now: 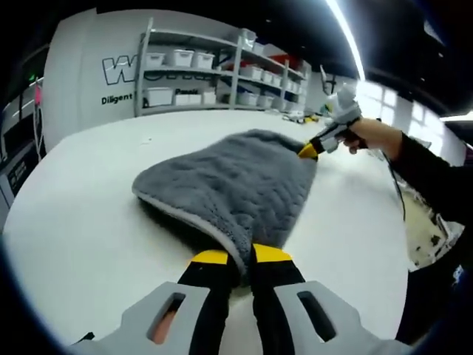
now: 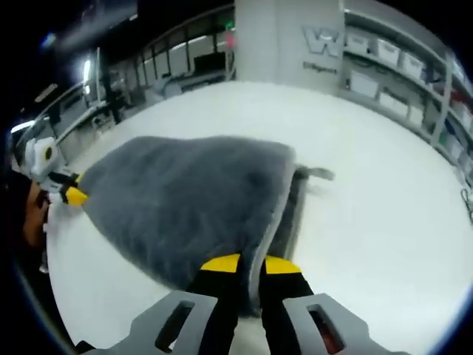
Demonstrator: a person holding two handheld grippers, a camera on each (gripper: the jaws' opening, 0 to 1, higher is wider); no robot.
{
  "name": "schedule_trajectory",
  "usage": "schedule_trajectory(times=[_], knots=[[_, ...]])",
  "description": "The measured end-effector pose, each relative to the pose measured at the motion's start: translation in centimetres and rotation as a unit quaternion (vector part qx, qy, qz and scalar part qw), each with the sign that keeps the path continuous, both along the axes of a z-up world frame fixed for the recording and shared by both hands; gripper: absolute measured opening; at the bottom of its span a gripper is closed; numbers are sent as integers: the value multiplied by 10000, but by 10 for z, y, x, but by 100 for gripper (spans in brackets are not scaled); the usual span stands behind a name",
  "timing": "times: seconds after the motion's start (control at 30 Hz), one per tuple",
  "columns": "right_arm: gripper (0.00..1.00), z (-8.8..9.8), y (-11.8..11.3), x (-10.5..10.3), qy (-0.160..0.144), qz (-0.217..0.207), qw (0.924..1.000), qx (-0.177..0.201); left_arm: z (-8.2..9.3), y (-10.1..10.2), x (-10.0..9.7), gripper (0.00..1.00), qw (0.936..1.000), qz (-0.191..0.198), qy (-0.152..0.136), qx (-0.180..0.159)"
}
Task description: Open the folded towel by lifting each exposed corner and separating the folded layers until the towel lies flat within the target outline without major curled edges
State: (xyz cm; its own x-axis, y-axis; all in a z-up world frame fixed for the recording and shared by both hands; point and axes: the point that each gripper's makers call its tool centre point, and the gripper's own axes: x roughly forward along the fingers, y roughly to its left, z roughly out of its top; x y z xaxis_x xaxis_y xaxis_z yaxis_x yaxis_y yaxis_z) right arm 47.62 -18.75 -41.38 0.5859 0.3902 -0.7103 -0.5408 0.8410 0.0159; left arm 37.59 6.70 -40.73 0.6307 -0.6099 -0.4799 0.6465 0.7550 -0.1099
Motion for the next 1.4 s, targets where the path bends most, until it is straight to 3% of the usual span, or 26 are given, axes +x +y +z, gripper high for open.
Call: schedule_trajectory(times=[0.17,0.47,0.73,1.0,1.4], knots=[[3,-1,7,11,50,168,9997,-183,1,-7,-14,7,9998,-156,-57,140],[3,-2,26,34,83,621,9961,-628,0,-25,-37,7,9991,-400,-107,81],[3,-3,38,45,97,892,9930,-768,1,-37,-49,7,9981,-609,-115,35],[2,-3,58,55,8,1559,9812,-1136,1,-56,-64,6,9963,-847,-149,-20],[2,-4,82,65,-33,1908,9714,-1414,2,-69,-76,6,9951,-965,-171,-111]])
